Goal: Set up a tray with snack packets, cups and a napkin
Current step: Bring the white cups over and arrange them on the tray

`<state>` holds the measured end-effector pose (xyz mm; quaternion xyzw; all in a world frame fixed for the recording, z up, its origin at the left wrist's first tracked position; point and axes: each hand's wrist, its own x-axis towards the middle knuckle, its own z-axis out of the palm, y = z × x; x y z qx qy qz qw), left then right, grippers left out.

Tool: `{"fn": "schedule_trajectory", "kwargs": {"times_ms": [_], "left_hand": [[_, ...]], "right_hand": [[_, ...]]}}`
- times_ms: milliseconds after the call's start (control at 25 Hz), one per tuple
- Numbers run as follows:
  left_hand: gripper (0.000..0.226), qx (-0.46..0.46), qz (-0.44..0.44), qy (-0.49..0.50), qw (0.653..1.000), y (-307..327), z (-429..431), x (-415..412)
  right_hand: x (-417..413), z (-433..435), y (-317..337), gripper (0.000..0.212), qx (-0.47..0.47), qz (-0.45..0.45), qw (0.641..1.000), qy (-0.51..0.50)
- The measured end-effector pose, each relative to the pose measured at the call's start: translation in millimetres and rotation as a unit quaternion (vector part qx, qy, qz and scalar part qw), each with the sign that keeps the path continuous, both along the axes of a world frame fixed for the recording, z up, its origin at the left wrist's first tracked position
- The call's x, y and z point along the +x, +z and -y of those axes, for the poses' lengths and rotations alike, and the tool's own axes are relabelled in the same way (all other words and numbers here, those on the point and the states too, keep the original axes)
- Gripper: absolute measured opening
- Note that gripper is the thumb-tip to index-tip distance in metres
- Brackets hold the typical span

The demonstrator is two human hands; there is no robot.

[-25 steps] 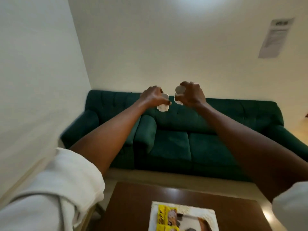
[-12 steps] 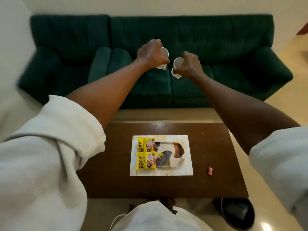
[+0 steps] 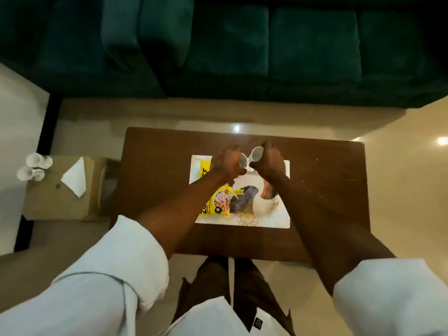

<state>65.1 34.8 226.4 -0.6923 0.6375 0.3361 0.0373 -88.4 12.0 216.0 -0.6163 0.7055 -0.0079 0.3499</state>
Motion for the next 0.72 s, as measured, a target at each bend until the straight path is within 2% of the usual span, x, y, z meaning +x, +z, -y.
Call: {"fn": "schedule_trajectory", "kwargs": {"times_ms": [120, 280, 440, 720], "left_hand": [[0.063, 0.017, 0.015, 0.005, 1.000, -70.4, -12.9, 2.5], [0.062, 0.010, 0.018, 0.002, 1.000, -130.7, -14.6, -4.3], [0.059, -0.008, 0.010, 0.006, 1.000, -170.4, -14.8, -11.5], [0.061, -0.004, 0.024, -0.018, 1.000, -193.6, -21.2, -16.2]], "right_hand": [[5.0, -15.0, -67.3, 0.067, 0.016, 0.007, 1.000, 0.014], [7.8, -28.1, -124.6, 0.066, 0.017, -0.023, 0.999, 0.025], [6.2, -29.6, -161.6, 0.063, 0.009, -0.046, 0.998, 0.051], [1.3, -43.8, -182.6, 0.065, -0.021, -0.061, 0.997, 0.052]]}}
